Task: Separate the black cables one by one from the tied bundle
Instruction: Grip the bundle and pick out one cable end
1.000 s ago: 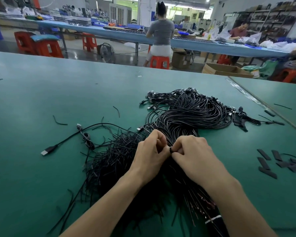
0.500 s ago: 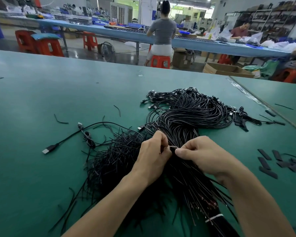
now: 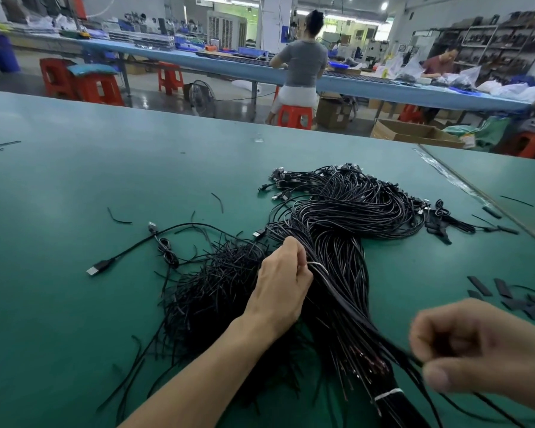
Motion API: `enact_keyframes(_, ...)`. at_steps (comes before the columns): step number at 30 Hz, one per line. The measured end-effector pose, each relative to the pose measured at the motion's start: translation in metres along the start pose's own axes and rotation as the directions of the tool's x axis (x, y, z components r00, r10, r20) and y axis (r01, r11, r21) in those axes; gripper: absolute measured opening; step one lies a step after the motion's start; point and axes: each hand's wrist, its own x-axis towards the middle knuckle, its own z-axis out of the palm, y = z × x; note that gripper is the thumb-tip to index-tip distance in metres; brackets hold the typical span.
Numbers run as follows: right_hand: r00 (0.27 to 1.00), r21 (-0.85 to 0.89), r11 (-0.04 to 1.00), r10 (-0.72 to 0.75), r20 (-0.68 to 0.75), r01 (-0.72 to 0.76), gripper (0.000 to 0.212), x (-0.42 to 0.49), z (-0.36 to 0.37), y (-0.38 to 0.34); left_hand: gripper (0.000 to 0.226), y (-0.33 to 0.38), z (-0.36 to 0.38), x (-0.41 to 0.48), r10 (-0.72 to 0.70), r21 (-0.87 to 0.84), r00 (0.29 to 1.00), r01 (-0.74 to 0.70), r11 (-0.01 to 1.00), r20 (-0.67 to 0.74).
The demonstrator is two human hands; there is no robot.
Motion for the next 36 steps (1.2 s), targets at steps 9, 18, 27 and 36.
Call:
enact_keyframes(9,0.861,-0.412,0.824,0.164,-0.481,-0.388,0.026,0.088,0.034,-0.022,0.024,-0.003,0.001,-0.002,0.086,-0.018,0.996,-0.087,0.996,-0.009)
enact_keyframes(18,0.817,-0.359,0.856,0.118,-0.564,-0.372,0.031,0.112,0.033,-0.003,0.023,-0.006,0.004,-0.002,0.049,-0.046,0.999,-0.049,0.998,-0.008)
enact_keyframes(27,0.984,0.064,0.996,-0.058,-0.169,0.07,0.026,0.059,0.027,-0.008,0.029,-0.004,0.006,-0.004,0.026,-0.027,1.0,-0.026,0.999,0.012)
enact_keyframes(36,0.982,-0.262,0.947,0.173,-0.076,-0.187,0.021,0.023,0.006,0.0,0.031,-0.01,0.007,-0.004,0.034,-0.044,0.999,-0.033,0.998,0.007)
